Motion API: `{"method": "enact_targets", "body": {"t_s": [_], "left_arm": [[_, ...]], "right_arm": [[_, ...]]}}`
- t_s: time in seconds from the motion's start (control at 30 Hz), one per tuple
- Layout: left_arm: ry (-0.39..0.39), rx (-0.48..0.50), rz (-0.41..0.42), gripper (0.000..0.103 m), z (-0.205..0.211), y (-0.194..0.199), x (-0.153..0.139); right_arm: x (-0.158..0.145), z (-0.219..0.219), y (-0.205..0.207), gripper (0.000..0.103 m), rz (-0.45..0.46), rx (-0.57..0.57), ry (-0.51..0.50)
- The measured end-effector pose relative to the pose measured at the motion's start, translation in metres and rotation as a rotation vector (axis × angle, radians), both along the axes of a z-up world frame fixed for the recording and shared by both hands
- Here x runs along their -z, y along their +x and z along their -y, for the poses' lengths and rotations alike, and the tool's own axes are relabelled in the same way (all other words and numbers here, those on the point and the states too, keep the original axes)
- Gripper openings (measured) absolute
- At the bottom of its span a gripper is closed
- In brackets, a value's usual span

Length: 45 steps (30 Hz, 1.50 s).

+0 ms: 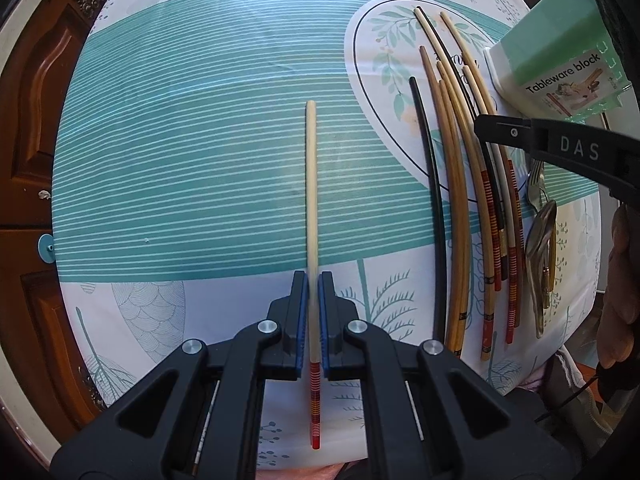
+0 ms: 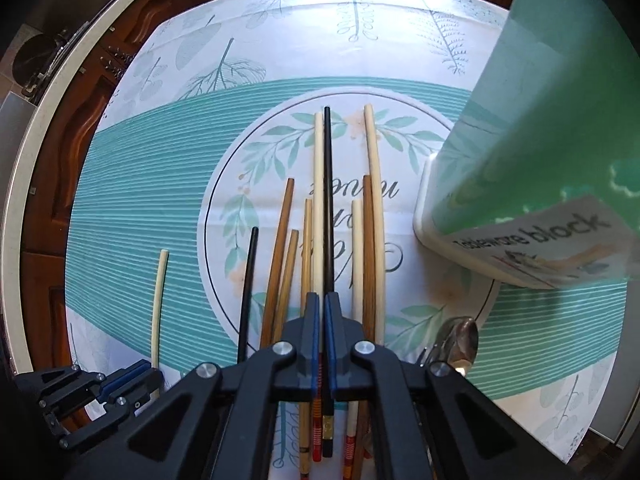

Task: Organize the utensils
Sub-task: 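Close the right tool on a red-banded chopstick while the left tool holds its chopstick, then lift both chopsticks and carry them over the green holder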

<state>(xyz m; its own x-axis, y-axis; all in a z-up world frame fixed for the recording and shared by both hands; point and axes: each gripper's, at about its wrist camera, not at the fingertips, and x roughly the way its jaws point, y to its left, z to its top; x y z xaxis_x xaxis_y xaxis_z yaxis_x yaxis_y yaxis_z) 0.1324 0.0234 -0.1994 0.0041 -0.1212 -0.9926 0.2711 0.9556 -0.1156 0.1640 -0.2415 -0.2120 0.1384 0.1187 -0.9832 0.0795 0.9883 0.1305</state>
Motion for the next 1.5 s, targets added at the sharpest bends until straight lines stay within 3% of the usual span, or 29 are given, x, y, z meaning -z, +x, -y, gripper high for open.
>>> {"method": "enact_targets", "body": {"t_s": [0.33,0.67,0.93,1.03,1.07,1.23,1.5], "left_arm": [[-0.002,-0.002,-0.001,0.003,-0.001,0.0,-0.001],[0.003,0.0,-0.003,0.003,0.0,-0.001,-0.001],[0.014,0.001,-0.012,0.003,0.0,0.002,0.0],[0.022,0.001,-0.005,0.003,0.001,0.002,0.0],[0.025,0.0,0.0,0.003,0.002,0.001,0.0],[0.052,-0.027,0.076,0.003,0.004,-0.009,-0.007],[-0.006,-0.081,0.293,0.003,0.012,-0.038,-0.048]], "right_arm": [[0.0,-0.007,0.001,0.002,-0.009,-0.019,0.016],[0.003,-0.01,0.004,0.003,-0.03,-0.002,-0.046],[0.011,-0.025,0.021,0.011,-0.066,-0.031,-0.088],[0.013,-0.026,0.021,0.011,-0.067,-0.04,-0.092],[0.013,-0.024,0.019,0.006,-0.062,-0.037,-0.098],[0.011,-0.012,0.008,0.005,-0.046,-0.003,-0.031],[-0.025,0.0,-0.043,0.005,0.126,-0.065,0.129]]}}
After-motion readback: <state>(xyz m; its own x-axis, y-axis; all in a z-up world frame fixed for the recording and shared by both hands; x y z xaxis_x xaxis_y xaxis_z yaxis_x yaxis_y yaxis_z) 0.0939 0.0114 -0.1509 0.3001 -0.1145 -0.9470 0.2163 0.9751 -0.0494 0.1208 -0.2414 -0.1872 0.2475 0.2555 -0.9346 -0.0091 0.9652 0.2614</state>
